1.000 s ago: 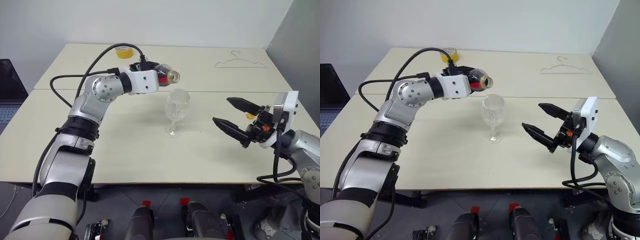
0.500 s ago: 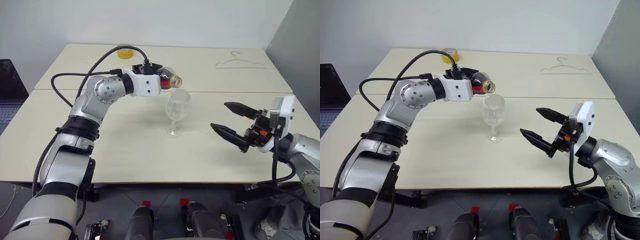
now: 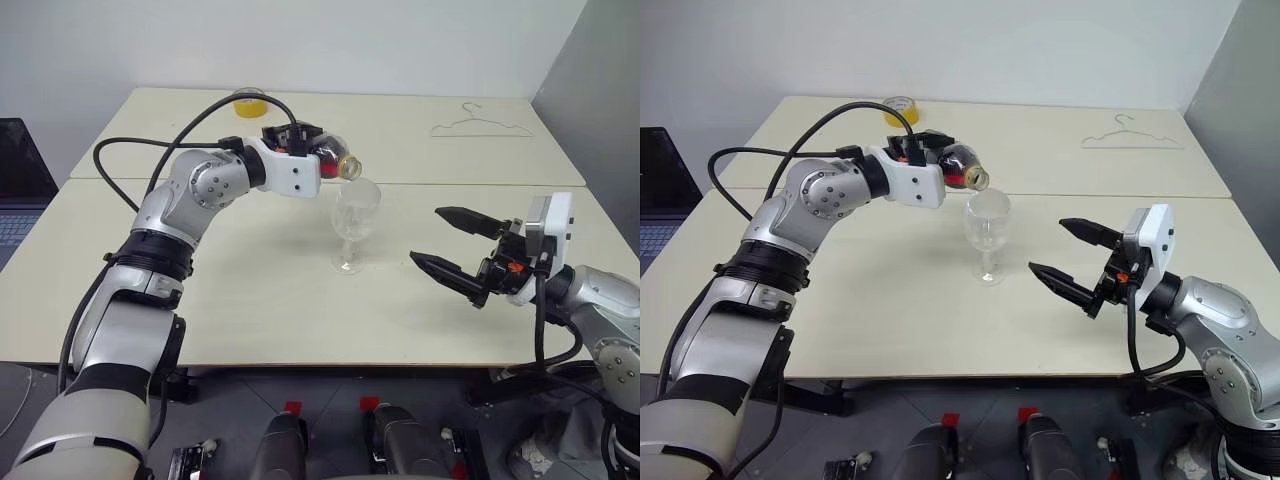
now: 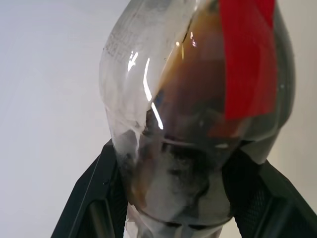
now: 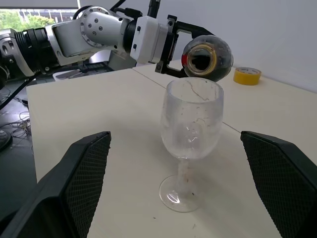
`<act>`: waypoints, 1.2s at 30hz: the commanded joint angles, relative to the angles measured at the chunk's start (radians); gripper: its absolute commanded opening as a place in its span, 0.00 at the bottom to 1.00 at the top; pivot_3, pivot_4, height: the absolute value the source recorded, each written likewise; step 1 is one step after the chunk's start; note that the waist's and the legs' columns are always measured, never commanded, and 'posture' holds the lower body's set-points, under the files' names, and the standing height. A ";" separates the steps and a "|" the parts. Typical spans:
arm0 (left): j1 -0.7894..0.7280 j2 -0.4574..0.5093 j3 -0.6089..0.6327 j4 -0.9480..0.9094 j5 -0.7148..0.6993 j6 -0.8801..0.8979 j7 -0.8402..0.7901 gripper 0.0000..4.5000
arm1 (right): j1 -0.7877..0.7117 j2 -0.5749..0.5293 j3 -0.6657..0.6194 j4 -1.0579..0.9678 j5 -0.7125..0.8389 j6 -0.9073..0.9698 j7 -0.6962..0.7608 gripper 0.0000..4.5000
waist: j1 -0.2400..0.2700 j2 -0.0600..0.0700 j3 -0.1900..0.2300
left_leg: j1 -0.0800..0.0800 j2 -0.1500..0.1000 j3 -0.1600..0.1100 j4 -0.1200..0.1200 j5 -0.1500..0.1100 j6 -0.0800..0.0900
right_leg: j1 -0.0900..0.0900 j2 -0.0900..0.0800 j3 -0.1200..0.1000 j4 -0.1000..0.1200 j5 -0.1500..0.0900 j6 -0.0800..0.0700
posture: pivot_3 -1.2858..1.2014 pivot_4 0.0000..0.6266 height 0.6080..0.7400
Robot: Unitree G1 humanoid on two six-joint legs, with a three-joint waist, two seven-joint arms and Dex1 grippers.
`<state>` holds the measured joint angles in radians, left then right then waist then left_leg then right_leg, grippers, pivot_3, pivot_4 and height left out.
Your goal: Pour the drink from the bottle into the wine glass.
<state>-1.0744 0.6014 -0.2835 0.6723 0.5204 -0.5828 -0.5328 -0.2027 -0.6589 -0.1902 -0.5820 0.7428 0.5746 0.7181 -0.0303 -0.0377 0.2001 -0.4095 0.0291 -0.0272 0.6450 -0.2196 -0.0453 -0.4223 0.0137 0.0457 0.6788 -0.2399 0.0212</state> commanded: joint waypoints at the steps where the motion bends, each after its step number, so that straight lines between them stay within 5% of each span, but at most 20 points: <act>1: -0.050 0.017 0.006 -0.027 0.005 -0.034 0.042 0.58 | -0.014 -0.014 -0.008 -0.010 -0.006 -0.013 0.002 1.00 | 0.000 0.000 0.000 | 0.000 0.000 0.000 0.000 0.000 0.000 | 0.000 0.000 0.000 0.000 0.000 0.000 | 0.52 0.24 1.00; 36: -0.091 0.048 -0.022 0.038 0.082 -0.120 0.170 0.58 | -0.019 -0.020 -0.006 0.000 -0.017 -0.009 0.003 1.00 | 0.000 0.000 0.000 | 0.000 0.000 0.000 0.000 0.000 0.000 | 0.000 0.000 0.000 0.001 0.000 0.000 | 0.52 0.24 1.00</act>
<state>-1.1137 0.6323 -0.3202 0.7227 0.6087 -0.6893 -0.3952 -0.2076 -0.6634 -0.1828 -0.5661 0.7256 0.5758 0.7183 -0.0305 -0.0377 0.2001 -0.4094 0.0291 -0.0272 0.6454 -0.2196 -0.0453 -0.4222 0.0136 0.0457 0.6795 -0.2398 0.0214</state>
